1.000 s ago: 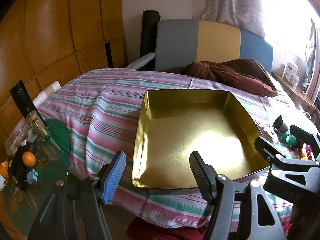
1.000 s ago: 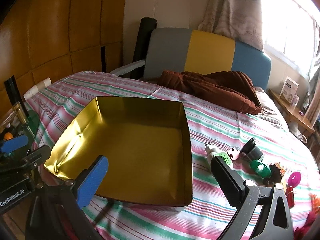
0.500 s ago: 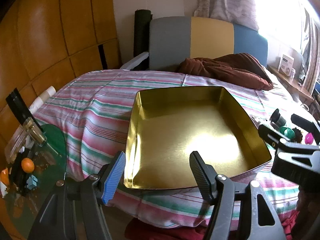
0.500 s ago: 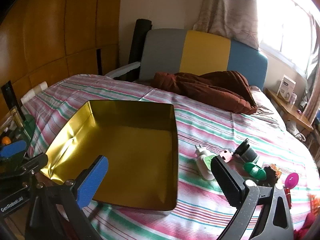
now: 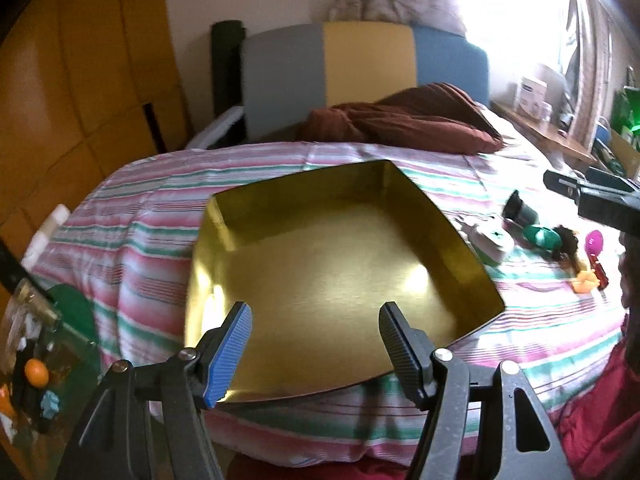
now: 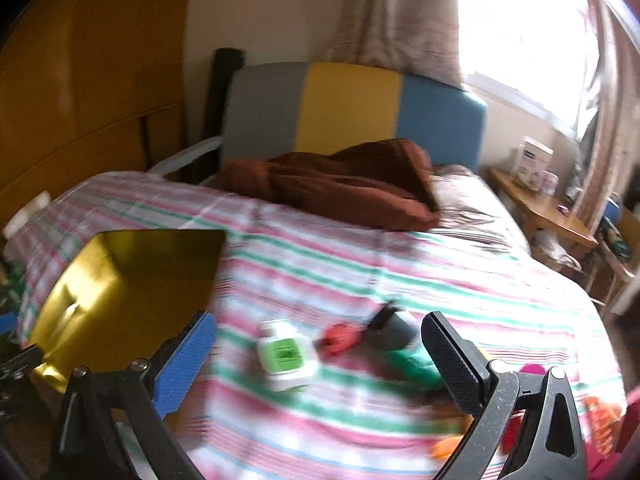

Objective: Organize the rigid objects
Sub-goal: 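Move both tools from the gold tray toward the pile of toys, then grasp the white-and-green plug-in device with the left gripper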

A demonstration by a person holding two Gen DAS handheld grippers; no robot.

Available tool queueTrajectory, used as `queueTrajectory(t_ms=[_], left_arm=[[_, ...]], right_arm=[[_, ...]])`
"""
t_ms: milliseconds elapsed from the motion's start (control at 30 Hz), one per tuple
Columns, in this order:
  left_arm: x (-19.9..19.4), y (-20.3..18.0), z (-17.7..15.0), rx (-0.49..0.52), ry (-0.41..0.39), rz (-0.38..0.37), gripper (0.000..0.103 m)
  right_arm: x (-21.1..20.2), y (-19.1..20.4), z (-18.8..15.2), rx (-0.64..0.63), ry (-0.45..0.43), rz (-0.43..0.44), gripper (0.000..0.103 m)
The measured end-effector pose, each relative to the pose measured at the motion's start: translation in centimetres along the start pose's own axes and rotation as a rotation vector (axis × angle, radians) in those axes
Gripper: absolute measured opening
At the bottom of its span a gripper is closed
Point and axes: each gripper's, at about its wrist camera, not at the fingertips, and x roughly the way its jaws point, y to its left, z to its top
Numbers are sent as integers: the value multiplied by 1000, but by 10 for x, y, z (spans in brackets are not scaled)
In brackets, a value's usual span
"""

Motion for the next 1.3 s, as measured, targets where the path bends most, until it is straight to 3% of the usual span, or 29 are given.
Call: queueTrajectory(t_ms=[233, 467, 600, 700, 933, 1100, 1167, 1267, 1300], left_arm=[[16, -37, 28, 77, 47, -134, 67], [39, -119, 64, 320, 89, -302, 67], [72, -158, 82, 350, 231, -402, 67], [105, -176, 92, 267, 399, -474, 67], [162, -183, 107, 57, 614, -425, 78], [185, -190, 108, -1, 667, -390, 78], [189, -197, 107, 18, 670, -357, 79], [190, -208, 106, 46, 637, -318, 74], [188, -214, 106, 73, 610, -307, 56]], right_arm=[[27, -87, -13, 125, 24, -65, 103], [38, -136, -28, 338, 61, -1, 103], [35, -152, -32, 432, 62, 3, 103], [33, -158, -33, 465, 51, -3, 103], [25, -162, -30, 475, 19, 12, 103], [21, -166, -29, 497, 2, 23, 103], [19, -169, -29, 511, -3, 25, 103], [17, -174, -30, 535, -7, 23, 103], [17, -175, -31, 541, -7, 19, 103]])
